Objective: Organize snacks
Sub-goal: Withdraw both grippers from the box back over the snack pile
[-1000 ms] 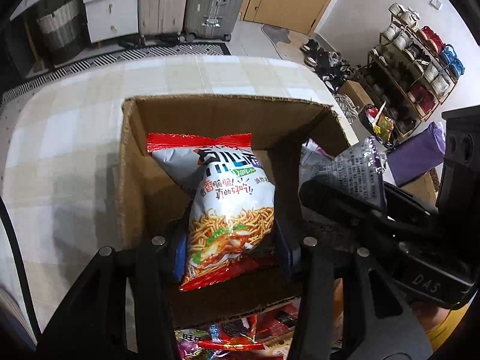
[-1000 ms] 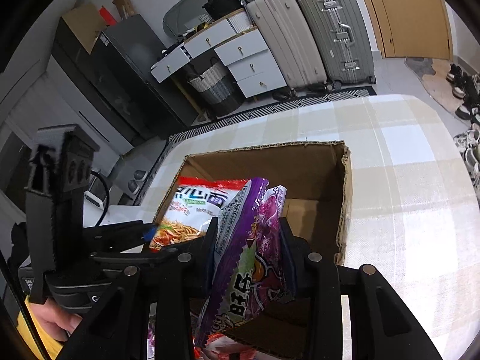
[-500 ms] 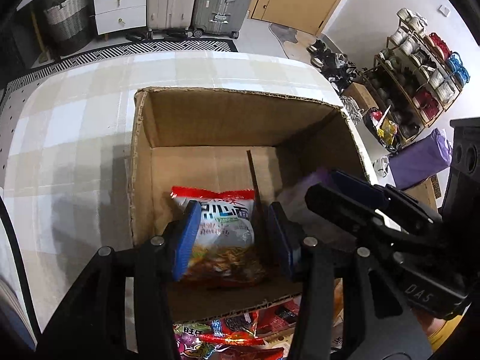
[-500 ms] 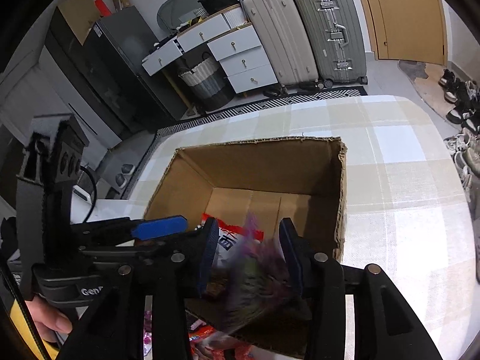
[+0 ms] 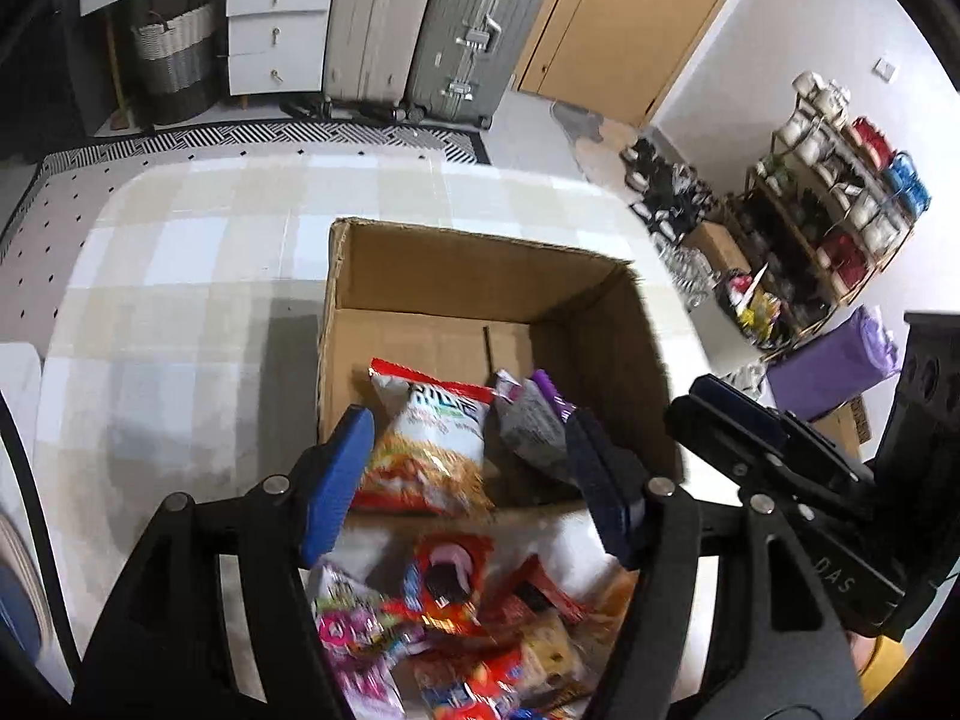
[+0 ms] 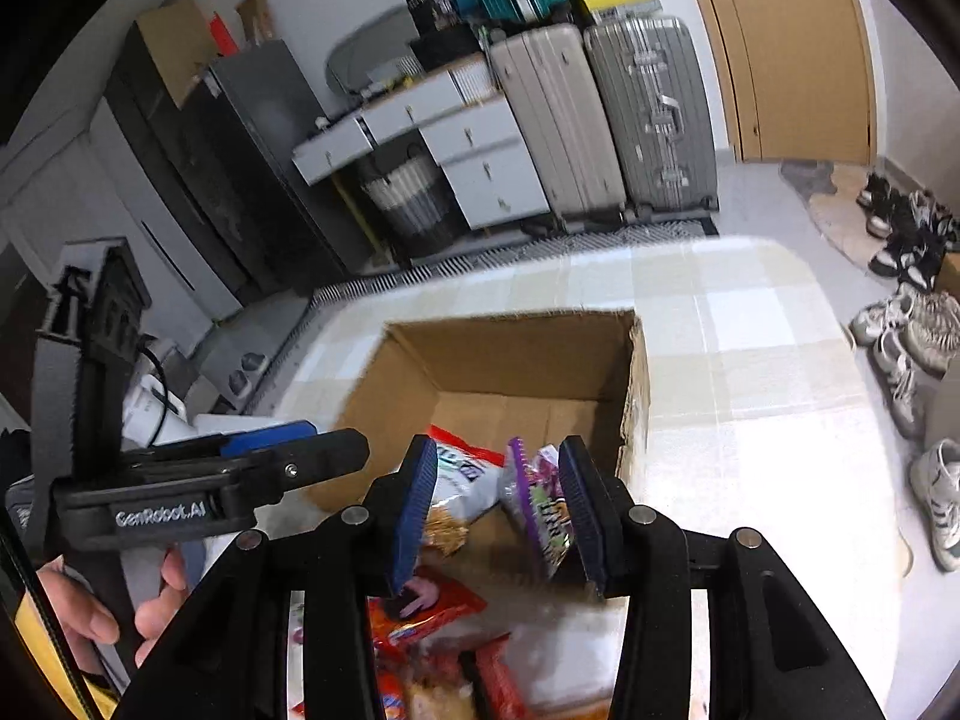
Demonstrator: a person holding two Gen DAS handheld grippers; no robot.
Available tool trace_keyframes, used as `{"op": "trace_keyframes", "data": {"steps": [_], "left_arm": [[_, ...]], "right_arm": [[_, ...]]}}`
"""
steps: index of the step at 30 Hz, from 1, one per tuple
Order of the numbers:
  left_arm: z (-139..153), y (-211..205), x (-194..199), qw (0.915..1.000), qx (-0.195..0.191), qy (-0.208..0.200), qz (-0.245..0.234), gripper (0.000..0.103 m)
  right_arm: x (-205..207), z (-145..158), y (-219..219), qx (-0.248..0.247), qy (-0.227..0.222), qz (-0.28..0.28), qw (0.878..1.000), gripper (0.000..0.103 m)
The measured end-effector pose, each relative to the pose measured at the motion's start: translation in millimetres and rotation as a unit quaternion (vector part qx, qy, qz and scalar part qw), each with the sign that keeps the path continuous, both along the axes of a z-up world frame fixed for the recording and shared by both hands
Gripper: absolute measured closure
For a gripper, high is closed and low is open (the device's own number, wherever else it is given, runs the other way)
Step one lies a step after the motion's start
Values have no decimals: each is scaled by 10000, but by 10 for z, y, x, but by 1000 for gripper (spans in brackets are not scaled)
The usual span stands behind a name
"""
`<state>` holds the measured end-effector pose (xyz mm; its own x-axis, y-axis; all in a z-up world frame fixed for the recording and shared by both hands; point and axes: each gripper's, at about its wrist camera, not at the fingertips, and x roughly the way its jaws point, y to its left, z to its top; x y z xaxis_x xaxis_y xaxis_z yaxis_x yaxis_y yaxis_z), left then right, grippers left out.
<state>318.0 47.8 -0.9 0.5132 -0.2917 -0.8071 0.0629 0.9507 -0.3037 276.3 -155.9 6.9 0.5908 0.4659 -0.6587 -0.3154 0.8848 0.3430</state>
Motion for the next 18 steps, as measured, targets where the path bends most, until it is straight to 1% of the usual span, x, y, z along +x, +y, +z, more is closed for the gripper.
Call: {"op": "trace_keyframes", "data": {"steps": [5, 10, 12, 14, 15, 17, 18], "left_arm": [[365, 11, -464, 9996, -134, -253, 1, 39], [767, -64, -997, 9987, -68, -502, -67, 38], [943, -106, -1269, 9978, -47, -649, -91, 36], [1067, -118, -1495, 9968, -8, -796, -65, 31], [1131, -127, -1639, 9960, 28, -897, -51, 30], [1223, -140, -1897, 9946, 102, -1036, -59, 30], [1262, -139, -2040, 9937, 127, -1110, -51, 30]], "right_arm": [[-462, 329, -80, 92, -493, 7, 9987, 60], [-906, 653, -120, 159, -814, 104, 9965, 60], [-1103, 772, -126, 202, -913, 140, 9955, 60], [-1315, 886, -138, 202, -1022, 159, 9944, 60], [-1414, 929, -141, 212, -1070, 175, 9939, 60], [-1620, 987, -140, 247, -1142, 190, 9930, 55], [-1710, 1003, -157, 268, -1173, 182, 9926, 54]]}}
